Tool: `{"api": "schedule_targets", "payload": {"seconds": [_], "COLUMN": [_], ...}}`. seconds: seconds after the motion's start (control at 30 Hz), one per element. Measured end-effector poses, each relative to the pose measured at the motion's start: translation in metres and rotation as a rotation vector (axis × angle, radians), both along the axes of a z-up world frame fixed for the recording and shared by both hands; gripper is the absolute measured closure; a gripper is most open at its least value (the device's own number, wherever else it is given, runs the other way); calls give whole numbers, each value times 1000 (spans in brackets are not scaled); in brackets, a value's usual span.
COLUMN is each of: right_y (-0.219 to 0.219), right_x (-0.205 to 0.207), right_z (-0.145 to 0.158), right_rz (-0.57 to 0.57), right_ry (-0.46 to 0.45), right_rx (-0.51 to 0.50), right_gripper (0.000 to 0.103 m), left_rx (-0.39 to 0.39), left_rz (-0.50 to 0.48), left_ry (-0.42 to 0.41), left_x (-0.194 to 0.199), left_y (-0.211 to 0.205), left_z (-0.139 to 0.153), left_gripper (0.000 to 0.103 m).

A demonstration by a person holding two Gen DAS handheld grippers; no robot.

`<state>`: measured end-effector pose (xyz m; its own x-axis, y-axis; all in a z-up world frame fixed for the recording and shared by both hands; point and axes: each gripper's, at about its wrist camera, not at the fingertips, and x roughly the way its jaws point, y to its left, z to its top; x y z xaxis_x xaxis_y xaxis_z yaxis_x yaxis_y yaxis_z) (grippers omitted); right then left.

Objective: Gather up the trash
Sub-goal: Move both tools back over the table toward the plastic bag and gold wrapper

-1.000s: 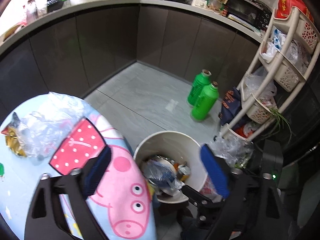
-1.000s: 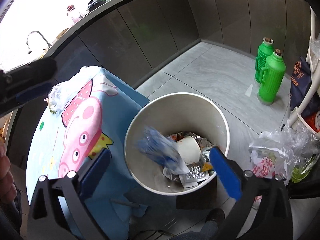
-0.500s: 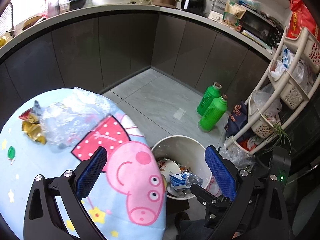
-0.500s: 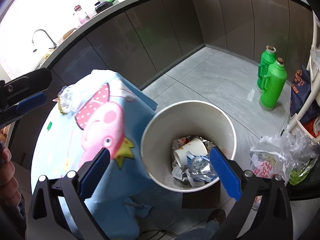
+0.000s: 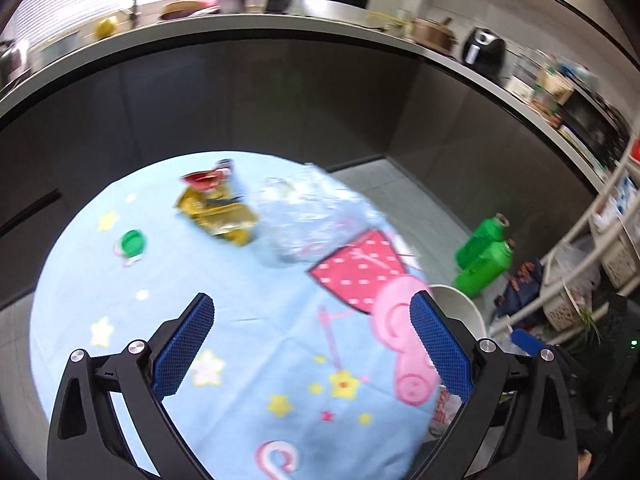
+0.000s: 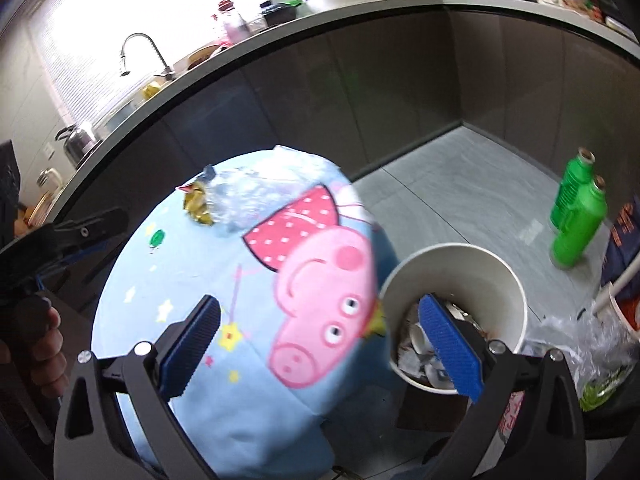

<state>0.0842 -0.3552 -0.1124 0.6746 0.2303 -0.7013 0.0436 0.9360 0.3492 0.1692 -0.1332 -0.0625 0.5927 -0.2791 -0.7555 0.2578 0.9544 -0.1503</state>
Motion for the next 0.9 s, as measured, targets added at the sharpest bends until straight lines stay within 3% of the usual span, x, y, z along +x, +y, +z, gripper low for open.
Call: {"api": "schedule_targets", "payload": {"seconds": [0.2,0.4,0.63,0.9], "right_y": [44,88,119,145], "right_x": [33,78,137,194], "right_z": [18,23,7,-22], "right_rz": [93,195,247,290], "right_ry": [-27,-39,13,41], "right_rx": [-34,-96,-122,-245], "right_gripper": [3,5,14,17], "left_rx": [-21,-22,-19,-21], "left_rz": [93,135,166,154], "left_ry": [14,16,28,65], "left_x": [10,22,38,57], "left_y": [56,85,113,122], "left_z": [-3,-7,-16,-35], "left_gripper": [8,8,8,9]}}
